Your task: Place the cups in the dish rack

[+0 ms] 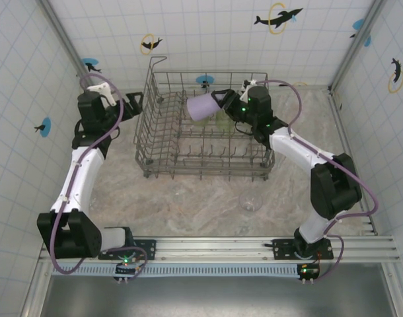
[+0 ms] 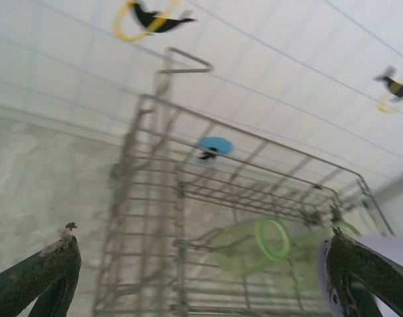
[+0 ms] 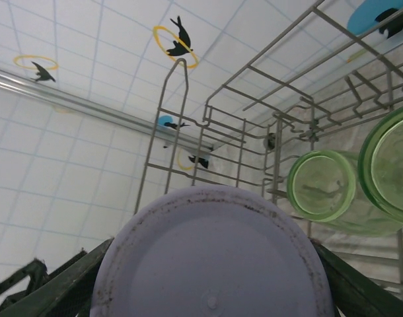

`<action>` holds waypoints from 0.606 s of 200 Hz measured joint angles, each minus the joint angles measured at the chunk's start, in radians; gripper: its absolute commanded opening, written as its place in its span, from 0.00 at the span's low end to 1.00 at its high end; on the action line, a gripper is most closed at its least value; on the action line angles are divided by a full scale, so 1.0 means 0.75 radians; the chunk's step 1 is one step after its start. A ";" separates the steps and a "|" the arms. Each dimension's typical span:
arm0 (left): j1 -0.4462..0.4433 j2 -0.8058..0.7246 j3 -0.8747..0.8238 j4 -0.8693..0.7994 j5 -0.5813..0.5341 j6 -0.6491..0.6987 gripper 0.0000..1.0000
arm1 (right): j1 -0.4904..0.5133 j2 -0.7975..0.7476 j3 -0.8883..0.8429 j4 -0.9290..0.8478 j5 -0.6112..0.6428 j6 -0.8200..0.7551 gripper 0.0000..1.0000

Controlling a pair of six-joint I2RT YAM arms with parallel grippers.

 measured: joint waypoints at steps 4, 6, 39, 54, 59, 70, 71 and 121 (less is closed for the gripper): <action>0.018 0.002 -0.002 -0.002 -0.012 -0.007 0.97 | 0.007 0.000 0.006 -0.014 0.008 -0.018 0.35; 0.030 0.002 -0.003 -0.001 -0.019 -0.013 0.97 | 0.011 0.000 0.011 -0.024 0.020 -0.030 0.35; 0.106 -0.001 -0.080 0.017 -0.161 -0.028 0.97 | 0.081 0.004 0.131 -0.173 0.109 -0.193 0.35; 0.106 0.002 -0.113 0.007 -0.205 -0.027 0.97 | 0.120 0.015 0.216 -0.237 0.156 -0.276 0.35; 0.106 0.003 -0.121 0.004 -0.217 -0.027 0.97 | 0.136 0.020 0.247 -0.258 0.179 -0.308 0.35; 0.108 0.004 -0.131 0.002 -0.232 -0.024 0.97 | 0.166 0.034 0.306 -0.305 0.220 -0.367 0.35; 0.109 0.004 -0.132 0.002 -0.235 -0.024 0.97 | 0.172 0.038 0.315 -0.313 0.226 -0.379 0.35; 0.128 -0.058 -0.237 0.023 -0.296 -0.017 0.97 | 0.311 0.195 0.566 -0.547 0.427 -0.623 0.35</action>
